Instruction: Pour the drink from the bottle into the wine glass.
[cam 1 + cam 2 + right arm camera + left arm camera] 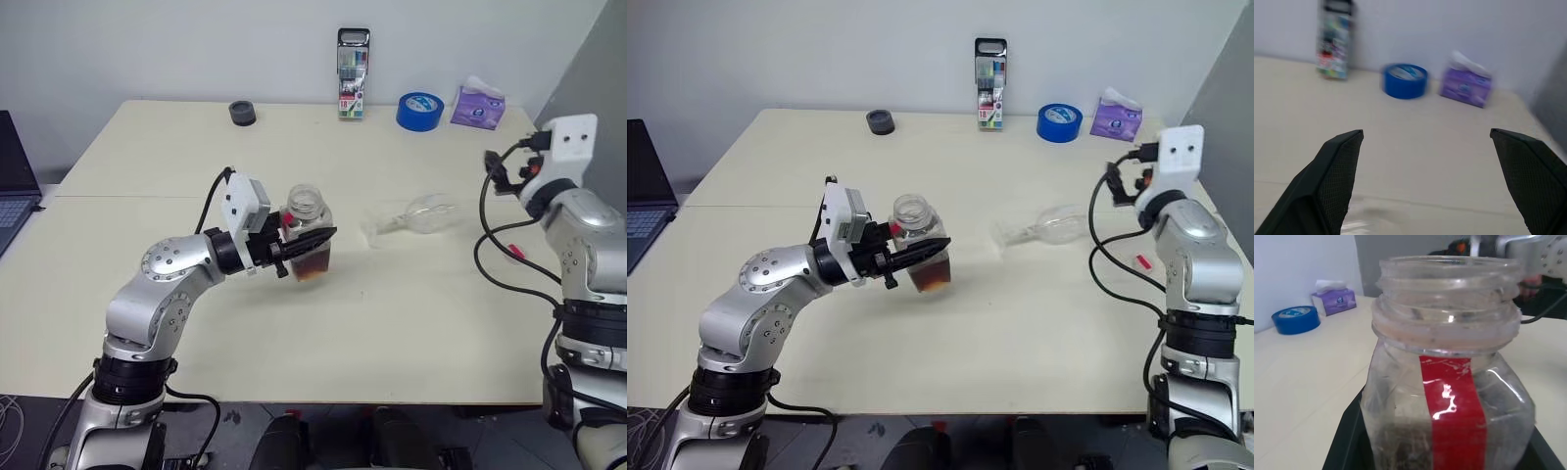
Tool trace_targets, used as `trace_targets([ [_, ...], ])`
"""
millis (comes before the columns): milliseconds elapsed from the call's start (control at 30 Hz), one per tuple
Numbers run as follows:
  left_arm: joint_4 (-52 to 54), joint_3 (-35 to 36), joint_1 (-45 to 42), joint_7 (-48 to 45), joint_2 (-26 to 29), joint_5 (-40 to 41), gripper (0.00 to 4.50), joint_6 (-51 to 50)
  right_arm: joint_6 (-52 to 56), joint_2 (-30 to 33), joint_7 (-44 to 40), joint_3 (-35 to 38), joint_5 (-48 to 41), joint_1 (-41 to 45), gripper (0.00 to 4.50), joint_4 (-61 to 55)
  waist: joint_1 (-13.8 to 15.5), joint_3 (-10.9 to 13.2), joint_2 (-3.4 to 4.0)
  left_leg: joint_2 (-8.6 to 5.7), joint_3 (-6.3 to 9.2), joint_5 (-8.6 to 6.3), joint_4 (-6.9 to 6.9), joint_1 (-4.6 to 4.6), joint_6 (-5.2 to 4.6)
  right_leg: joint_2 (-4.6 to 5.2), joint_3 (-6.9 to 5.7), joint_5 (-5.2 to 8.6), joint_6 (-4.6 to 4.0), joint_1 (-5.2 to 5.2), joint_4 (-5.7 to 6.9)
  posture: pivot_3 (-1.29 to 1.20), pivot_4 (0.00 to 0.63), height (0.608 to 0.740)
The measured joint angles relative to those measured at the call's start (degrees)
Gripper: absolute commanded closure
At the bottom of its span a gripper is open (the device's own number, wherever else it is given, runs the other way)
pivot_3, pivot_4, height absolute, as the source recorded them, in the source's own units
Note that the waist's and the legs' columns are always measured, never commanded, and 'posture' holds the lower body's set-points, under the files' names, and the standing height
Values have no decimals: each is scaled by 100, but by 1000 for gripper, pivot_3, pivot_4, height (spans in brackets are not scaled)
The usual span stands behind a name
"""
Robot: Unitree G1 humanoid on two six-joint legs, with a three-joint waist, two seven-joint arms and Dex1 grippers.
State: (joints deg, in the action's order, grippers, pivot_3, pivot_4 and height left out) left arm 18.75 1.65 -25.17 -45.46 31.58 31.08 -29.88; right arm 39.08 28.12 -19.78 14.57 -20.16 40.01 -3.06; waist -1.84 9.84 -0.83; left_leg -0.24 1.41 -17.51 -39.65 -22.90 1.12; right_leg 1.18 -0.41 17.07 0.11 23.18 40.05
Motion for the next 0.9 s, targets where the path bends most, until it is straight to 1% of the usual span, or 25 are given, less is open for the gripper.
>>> trace_targets([
  [67, -94, 151, -45, 269, 35, -129, 2756, 2, 159, 41, -855, -141, -684, -30, 67, -407, 20, 1, 1, -1, 4, -1, 1, -2, -2, 1, -4, 0, 0, 0, -4, 0, 150, 740],
  [133, -376, 264, -195, 676, 46, -407, 2756, 24, 405, 320, -1577, -290, -1233, -124, 67, -821, 55, 2, -1, -6, 8, -2, -3, -5, -3, 6, -8, 0, 0, -2, -8, 0, 150, 740],
  [200, -787, 438, -404, 1190, 59, -783, 2756, 95, 664, 585, -2164, -453, -1683, -192, 67, -1170, 79, 3, -3, -8, 8, -3, -6, -7, -5, 9, -9, 0, 1, -3, -9, 0, 150, 740],
  [267, -1104, 589, -540, 1575, 62, -1074, 2756, 202, 804, 708, -2500, -574, -1948, -244, 67, -1387, 90, 3, -4, -8, 8, -4, -6, -7, -7, 9, -9, 0, 1, -3, -10, 0, 150, 740],
  [400, -1574, 688, -686, 2122, -73, -1404, 2756, 406, 1011, 741, -2742, -790, -2229, -207, 67, -1629, 113, 4, -5, -7, 7, -3, -6, -7, -6, 10, -9, 0, 1, -1, -9, 0, 150, 740],
  [600, -2263, 1002, -823, 2619, -315, -1520, 2756, 735, 1049, 502, -2639, -1119, -2385, 194, 67, -1828, 106, 3, -6, -6, 9, -2, -7, -6, -3, 10, -13, 0, 1, 1, -6, 0, 150, 740],
  [800, -3176, 1406, -879, 2744, -342, -1568, 2756, 1427, 1003, 399, -2628, -1341, -2380, 208, 67, -1830, 118, 3, -7, -8, 8, 5, -8, -8, 10, 13, -14, 0, 1, 1, -9, 0, 150, 740],
  [900, -3607, 1444, -914, 2721, -312, -1591, 2756, 1758, 956, 350, -2630, -1393, -2378, 208, 67, -1832, 126, 3, -7, -8, 8, 5, -8, -8, 10, 14, -14, 0, 1, 1, -8, 0, 150, 740],
])
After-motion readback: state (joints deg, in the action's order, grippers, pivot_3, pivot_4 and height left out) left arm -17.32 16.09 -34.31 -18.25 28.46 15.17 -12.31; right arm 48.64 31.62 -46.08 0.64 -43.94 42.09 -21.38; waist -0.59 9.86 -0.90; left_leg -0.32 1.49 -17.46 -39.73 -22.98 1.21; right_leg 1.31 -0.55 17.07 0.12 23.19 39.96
